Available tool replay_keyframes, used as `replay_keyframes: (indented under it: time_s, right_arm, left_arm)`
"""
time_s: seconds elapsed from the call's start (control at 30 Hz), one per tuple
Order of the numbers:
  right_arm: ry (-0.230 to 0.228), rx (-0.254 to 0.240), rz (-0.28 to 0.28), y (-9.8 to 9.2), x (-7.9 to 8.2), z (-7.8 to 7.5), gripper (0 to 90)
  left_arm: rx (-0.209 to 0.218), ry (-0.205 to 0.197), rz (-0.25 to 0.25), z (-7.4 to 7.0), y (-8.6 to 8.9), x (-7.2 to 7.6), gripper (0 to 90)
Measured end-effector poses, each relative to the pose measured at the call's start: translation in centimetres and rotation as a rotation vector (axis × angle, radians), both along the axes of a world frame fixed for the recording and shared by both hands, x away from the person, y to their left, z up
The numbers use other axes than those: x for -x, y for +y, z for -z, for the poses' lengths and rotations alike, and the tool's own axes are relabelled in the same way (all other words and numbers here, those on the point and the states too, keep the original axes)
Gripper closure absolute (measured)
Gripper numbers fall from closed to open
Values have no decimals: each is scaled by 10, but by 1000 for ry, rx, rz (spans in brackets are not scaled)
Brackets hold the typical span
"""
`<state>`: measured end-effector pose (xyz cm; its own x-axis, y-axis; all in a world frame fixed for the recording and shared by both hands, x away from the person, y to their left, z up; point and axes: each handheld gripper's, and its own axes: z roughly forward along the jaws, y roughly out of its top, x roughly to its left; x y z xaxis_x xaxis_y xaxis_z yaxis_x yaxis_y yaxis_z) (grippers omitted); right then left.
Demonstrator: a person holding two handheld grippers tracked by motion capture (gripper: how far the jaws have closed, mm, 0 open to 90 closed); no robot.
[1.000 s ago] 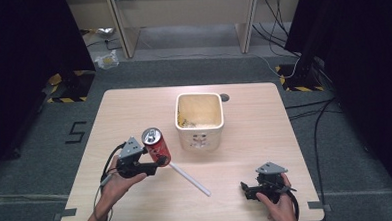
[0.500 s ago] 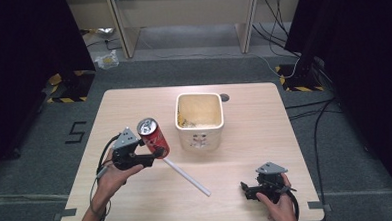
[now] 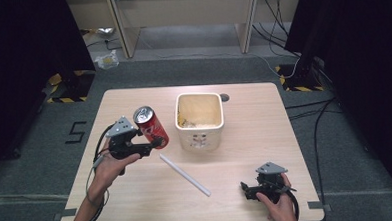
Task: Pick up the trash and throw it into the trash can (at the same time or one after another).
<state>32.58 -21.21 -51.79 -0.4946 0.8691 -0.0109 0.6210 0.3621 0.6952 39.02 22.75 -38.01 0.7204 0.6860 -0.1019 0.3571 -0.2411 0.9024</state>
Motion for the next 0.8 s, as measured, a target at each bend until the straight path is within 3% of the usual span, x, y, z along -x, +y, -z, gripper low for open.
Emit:
replay_keyframes:
  time_s: [0.67,0.8]
  right_arm:
    - [-1,0,-1,0,0,0,3]
    - [-2,0,-1,0,0,0,3]
  left_arm:
    - [-10,-29,36,-32,-30,-29,340]
    - [-13,-25,41,-34,-37,-34,340]
